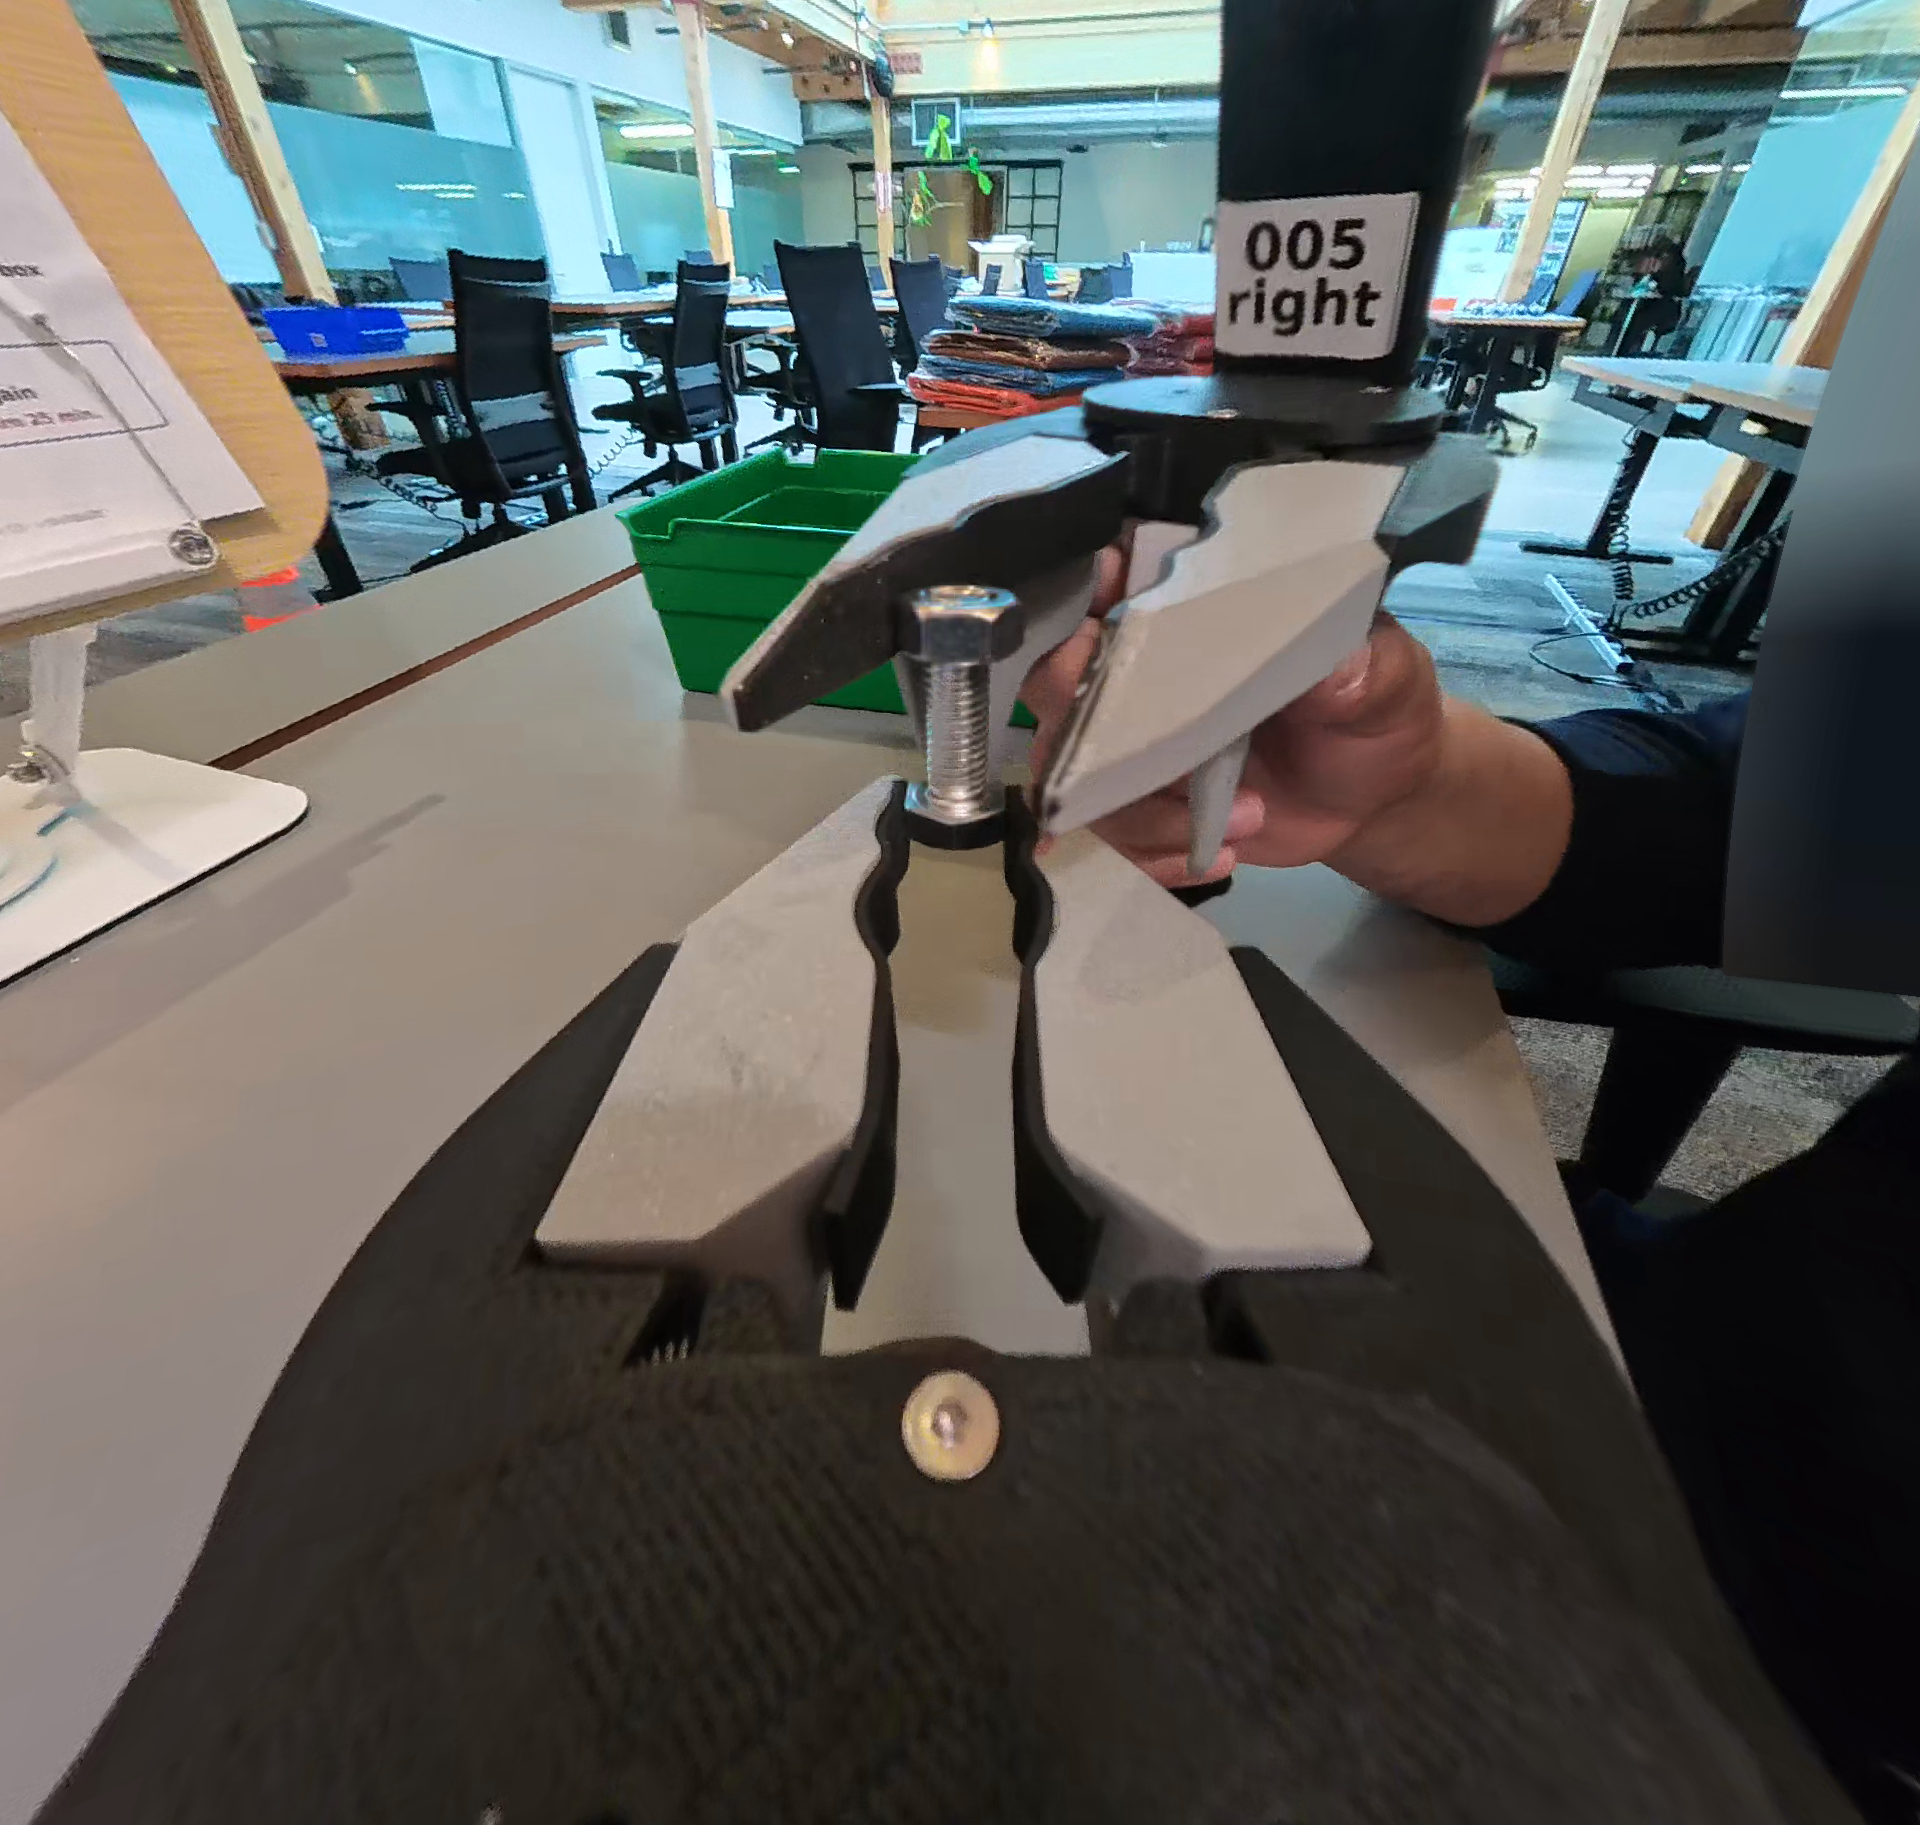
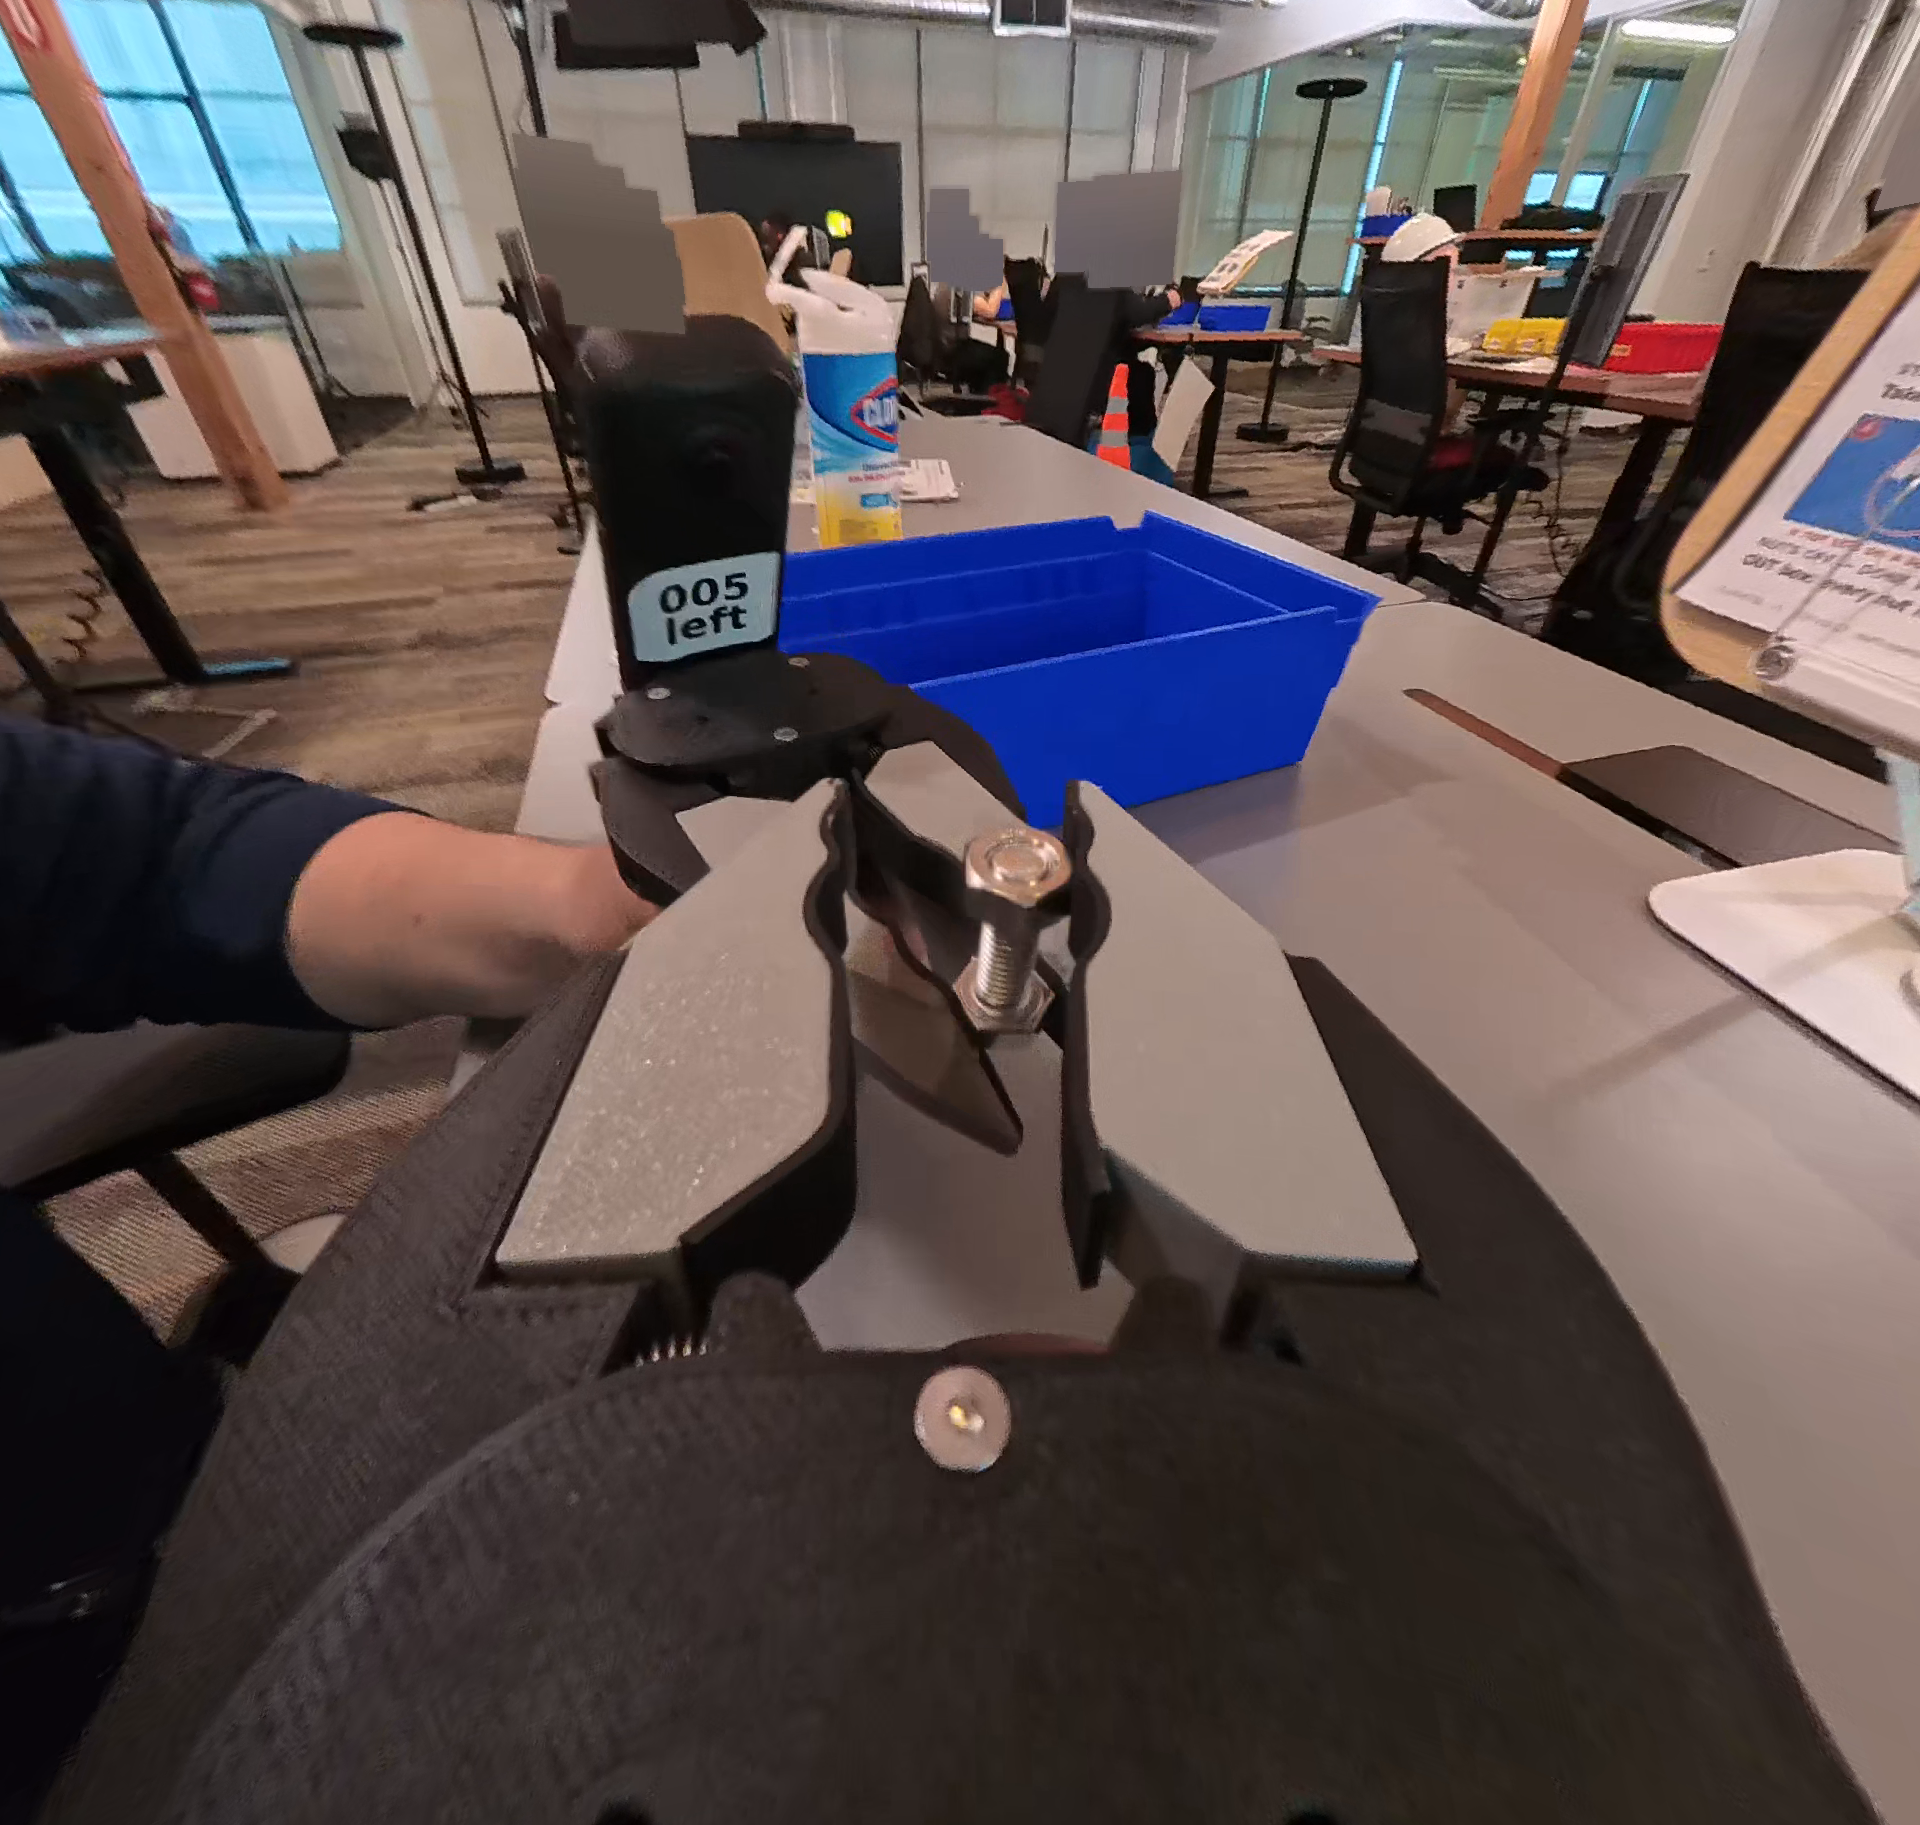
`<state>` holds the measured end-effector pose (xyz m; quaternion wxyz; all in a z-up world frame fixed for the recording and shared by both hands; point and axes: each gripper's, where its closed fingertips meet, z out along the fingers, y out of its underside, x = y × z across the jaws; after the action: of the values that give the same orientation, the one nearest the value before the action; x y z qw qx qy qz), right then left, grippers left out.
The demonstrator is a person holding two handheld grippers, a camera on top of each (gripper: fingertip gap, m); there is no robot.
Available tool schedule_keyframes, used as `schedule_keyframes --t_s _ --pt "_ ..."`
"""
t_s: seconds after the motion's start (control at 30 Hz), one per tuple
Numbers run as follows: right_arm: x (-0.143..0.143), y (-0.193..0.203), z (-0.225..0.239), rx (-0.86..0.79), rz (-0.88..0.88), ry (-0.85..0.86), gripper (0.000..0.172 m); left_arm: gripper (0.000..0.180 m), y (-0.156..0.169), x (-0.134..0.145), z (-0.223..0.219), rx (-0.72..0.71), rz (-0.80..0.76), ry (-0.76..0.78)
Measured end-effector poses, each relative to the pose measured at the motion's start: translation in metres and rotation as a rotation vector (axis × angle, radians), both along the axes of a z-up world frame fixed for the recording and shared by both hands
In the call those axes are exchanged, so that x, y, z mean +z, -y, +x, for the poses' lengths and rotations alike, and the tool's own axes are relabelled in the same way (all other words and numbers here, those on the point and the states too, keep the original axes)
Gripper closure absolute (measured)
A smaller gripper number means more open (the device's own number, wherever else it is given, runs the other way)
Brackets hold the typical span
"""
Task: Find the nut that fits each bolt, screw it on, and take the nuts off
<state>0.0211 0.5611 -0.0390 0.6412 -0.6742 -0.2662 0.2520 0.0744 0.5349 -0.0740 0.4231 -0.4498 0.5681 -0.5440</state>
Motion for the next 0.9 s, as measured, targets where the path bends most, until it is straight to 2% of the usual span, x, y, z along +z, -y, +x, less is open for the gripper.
schedule_keyframes --t_s 0.17,0.27,0.4,0.5,0.63,0.73,0.83,0.9 --pt "0.005 0.004 0.025 -0.046 0.013 -0.038 0.14 0.164 -0.016 0.003 -0.006 0.045 -0.037 0.012" --pt "0.004 0.005 0.022 -0.007 -0.014 -0.081 0.142 0.164 -0.014 0.002 -0.004 0.035 -0.045 0.007" --pt "0.001 -0.001 -0.002 0.02 -0.025 -0.049 0.128 0.164 0.0 -0.002 0.001 -0.003 -0.009 -0.01" --pt "-0.001 -0.001 0.007 -0.033 0.005 0.011 0.134 0.164 -0.004 -0.003 0.0 0.013 -0.007 -0.015" --pt "0.005 0.004 0.029 -0.051 0.011 -0.044 0.139 0.164 -0.016 0.001 -0.005 0.04 -0.041 0.001" --pt "0.004 0.005 0.019 0.008 -0.019 -0.087 0.142 0.164 -0.012 -0.001 -0.002 0.03 -0.034 -0.005" --pt "0.003 0.0 0.001 0.035 -0.043 -0.098 0.128 0.164 -0.002 -0.004 0.001 0.006 -0.007 -0.014" --pt "0.002 -0.001 0.002 0.02 -0.037 -0.072 0.131 0.164 -0.003 -0.004 0.001 0.014 0.006 -0.014"
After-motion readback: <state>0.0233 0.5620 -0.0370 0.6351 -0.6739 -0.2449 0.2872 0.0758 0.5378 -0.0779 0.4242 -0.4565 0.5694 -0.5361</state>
